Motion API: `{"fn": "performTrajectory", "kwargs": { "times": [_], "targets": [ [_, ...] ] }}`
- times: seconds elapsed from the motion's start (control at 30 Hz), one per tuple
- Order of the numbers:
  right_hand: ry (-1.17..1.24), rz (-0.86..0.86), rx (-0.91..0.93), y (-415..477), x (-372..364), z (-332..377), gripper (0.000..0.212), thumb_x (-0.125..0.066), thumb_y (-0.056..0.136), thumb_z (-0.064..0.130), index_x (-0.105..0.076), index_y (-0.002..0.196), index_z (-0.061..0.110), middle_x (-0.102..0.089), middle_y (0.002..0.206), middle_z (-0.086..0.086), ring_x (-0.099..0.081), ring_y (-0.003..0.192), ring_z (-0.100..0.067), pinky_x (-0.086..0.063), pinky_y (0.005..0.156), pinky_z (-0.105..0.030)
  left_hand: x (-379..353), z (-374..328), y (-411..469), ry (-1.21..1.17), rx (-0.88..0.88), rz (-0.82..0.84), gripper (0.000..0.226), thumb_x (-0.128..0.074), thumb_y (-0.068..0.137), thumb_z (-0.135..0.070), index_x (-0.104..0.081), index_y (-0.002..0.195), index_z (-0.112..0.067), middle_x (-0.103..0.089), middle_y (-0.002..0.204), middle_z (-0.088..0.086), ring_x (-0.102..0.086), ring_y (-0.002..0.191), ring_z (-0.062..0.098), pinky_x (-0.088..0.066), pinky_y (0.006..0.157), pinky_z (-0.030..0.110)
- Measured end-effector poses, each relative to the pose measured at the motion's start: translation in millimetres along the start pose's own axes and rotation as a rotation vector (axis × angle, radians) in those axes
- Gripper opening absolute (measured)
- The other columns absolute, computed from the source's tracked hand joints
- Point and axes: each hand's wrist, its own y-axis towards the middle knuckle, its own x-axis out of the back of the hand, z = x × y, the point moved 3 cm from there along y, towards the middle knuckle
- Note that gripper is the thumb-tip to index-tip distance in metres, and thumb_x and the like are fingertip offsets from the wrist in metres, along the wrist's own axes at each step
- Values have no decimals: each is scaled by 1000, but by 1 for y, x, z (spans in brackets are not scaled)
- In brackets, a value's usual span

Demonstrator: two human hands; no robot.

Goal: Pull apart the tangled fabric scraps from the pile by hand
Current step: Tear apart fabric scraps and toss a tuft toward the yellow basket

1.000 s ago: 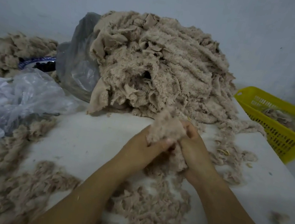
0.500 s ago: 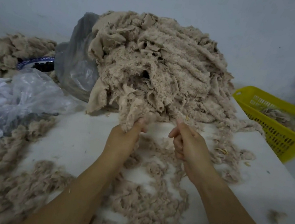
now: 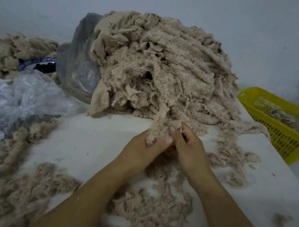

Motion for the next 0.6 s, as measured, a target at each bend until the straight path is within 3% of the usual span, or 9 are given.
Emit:
{"fn": "performTrajectory", "kwargs": {
  "times": [0.07, 0.13, 0.23, 0.3, 0.43, 0.53, 0.6],
  "targets": [
    [-31, -24, -32, -1, 3, -2, 37, -54, 99, 40, -54, 72, 14, -51, 71, -1, -50, 68, -12, -41, 62, -13, 4, 3, 2, -102, 42, -60, 29, -58, 78, -73, -69, 100, -58, -75, 104, -10, -68, 91, 3, -56, 79, 24],
    [-28, -33, -49, -2, 3, -2, 45, -55, 96, 48, -45, 69, 13, -44, 69, 0, -45, 64, -11, -38, 56, -13, 8, 5, 3, -225, 87, -121, 29, -61, 88, -60, -74, 106, -43, -76, 106, 3, -70, 94, 14, -53, 81, 35],
    [68, -52, -126, -1, 2, -2, 32, -56, 95, 49, -64, 82, 21, -52, 62, 12, -52, 62, -4, -44, 62, -18, 10, 5, 4, -370, 134, -144, 22, -57, 99, -36, -74, 111, -26, -77, 107, -3, -72, 100, 12, -57, 80, 28],
    [212, -73, -167, 0, 2, -1, 34, -57, 97, 43, -69, 68, 32, -55, 62, 13, -53, 63, -4, -44, 68, -26, 8, 1, 3, -415, 154, -137, 20, -57, 98, -34, -76, 101, -29, -77, 102, -10, -72, 92, 4, -56, 70, 19],
    [457, -127, -219, 1, 3, 2, 29, -57, 99, 32, -65, 72, 25, -56, 61, 8, -50, 58, -6, -40, 66, -28, 5, -2, 5, -484, 236, -105, 19, -60, 90, -45, -78, 85, -48, -75, 95, -23, -69, 84, -6, -48, 89, 36],
    [635, -96, -244, 2, 2, 4, 15, -56, 99, 29, -59, 88, 19, -54, 60, 8, -48, 55, -5, -38, 60, -24, 5, 0, 5, -612, 298, -112, 20, -66, 82, -51, -79, 93, -41, -76, 104, -14, -67, 103, 9, -49, 97, 42],
    [757, -4, -246, 2, 1, 6, 12, -57, 94, 30, -59, 94, 18, -55, 67, 8, -47, 58, -5, -39, 58, -21, 8, 5, 6, -695, 305, -147, 28, -66, 82, -48, -80, 97, -28, -77, 107, 0, -71, 101, 19, -55, 87, 40]
  ]
}}
